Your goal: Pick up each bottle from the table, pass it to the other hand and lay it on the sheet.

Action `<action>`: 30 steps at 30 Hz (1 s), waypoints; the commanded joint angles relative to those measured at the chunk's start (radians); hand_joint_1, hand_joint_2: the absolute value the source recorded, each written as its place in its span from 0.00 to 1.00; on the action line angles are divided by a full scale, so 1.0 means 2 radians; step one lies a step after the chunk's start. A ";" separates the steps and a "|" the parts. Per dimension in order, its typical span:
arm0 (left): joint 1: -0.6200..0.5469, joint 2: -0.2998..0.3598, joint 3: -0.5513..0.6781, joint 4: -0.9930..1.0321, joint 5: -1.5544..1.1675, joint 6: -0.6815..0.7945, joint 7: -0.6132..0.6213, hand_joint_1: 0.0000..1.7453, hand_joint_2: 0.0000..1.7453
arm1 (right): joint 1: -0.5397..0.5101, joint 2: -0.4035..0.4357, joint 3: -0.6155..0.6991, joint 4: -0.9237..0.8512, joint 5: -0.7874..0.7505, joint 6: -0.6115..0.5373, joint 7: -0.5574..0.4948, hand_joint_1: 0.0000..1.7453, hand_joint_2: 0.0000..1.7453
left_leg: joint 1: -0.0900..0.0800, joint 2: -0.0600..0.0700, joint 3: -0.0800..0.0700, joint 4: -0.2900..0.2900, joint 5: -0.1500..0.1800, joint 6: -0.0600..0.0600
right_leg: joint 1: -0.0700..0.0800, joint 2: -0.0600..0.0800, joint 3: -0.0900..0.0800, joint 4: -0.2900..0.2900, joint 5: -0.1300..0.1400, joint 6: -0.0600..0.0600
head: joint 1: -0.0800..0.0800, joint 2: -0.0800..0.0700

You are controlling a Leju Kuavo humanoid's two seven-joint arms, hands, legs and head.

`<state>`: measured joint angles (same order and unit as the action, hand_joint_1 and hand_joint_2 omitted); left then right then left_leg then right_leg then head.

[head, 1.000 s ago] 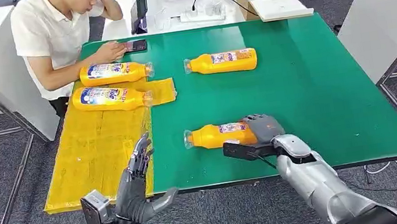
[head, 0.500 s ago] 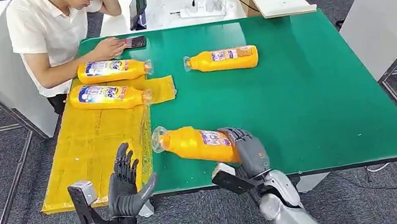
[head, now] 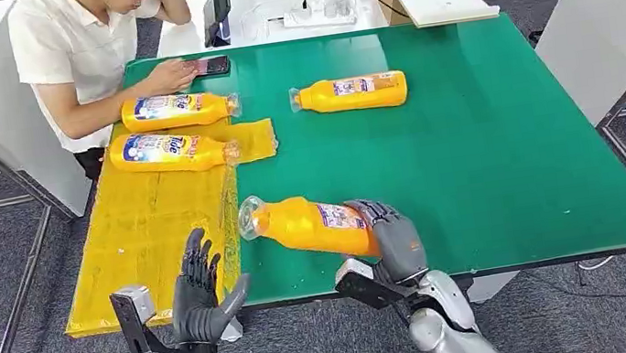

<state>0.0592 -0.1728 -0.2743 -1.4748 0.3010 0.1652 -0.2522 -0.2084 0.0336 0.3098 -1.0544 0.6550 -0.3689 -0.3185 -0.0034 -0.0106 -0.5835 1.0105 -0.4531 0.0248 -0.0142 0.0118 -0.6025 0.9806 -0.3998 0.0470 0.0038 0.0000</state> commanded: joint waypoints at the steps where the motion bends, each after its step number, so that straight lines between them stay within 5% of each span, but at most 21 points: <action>1: -0.013 0.005 -0.002 0.029 0.001 0.002 0.001 0.00 1.00 | -0.008 0.002 -0.002 0.003 -0.003 -0.003 -0.001 1.00 1.00 | 0.000 0.000 0.001 0.000 0.000 0.000 | 0.000 0.000 0.001 0.000 0.000 -0.001 | 0.000 0.000; 15: -0.013 0.005 -0.002 0.029 0.001 0.002 0.001 0.00 1.00 | -0.008 0.002 -0.002 0.003 -0.003 -0.003 -0.001 1.00 1.00 | 0.000 0.000 0.001 0.000 0.000 -0.001 | 0.000 0.000 0.001 0.000 0.000 -0.001 | 0.000 0.000; 16: -0.037 0.035 -0.075 0.037 0.006 -0.155 -0.032 0.00 1.00 | 0.002 0.063 0.065 -0.001 -0.049 0.083 -0.171 1.00 1.00 | 0.000 0.000 0.000 0.000 0.000 0.000 | 0.000 0.000 0.000 0.000 0.000 -0.001 | 0.000 0.000; 19: -0.048 0.017 -0.103 0.045 -0.010 -0.137 -0.036 0.00 1.00 | -0.008 0.135 0.152 0.063 -0.030 -0.011 -0.122 1.00 1.00 | 0.001 0.002 0.000 0.000 -0.001 -0.001 | 0.001 0.001 0.000 0.000 0.000 -0.001 | 0.000 0.000; 30: -0.050 0.027 -0.107 0.042 -0.003 -0.145 -0.042 0.00 1.00 | -0.025 0.093 0.185 0.056 -0.089 -0.013 -0.120 1.00 1.00 | 0.001 0.000 -0.001 -0.001 0.000 -0.002 | 0.001 0.000 -0.001 0.001 0.000 -0.001 | 0.000 0.000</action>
<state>-0.0022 -0.1514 -0.3986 -1.4485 0.2934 -0.0999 -0.3365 -0.2025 0.2224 0.5623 -1.0227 0.4967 -0.3998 -0.5638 -0.0005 -0.0103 -0.5877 1.0104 -0.4517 0.0224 -0.0126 0.0110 -0.6069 0.9825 -0.4000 0.0458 0.0038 0.0000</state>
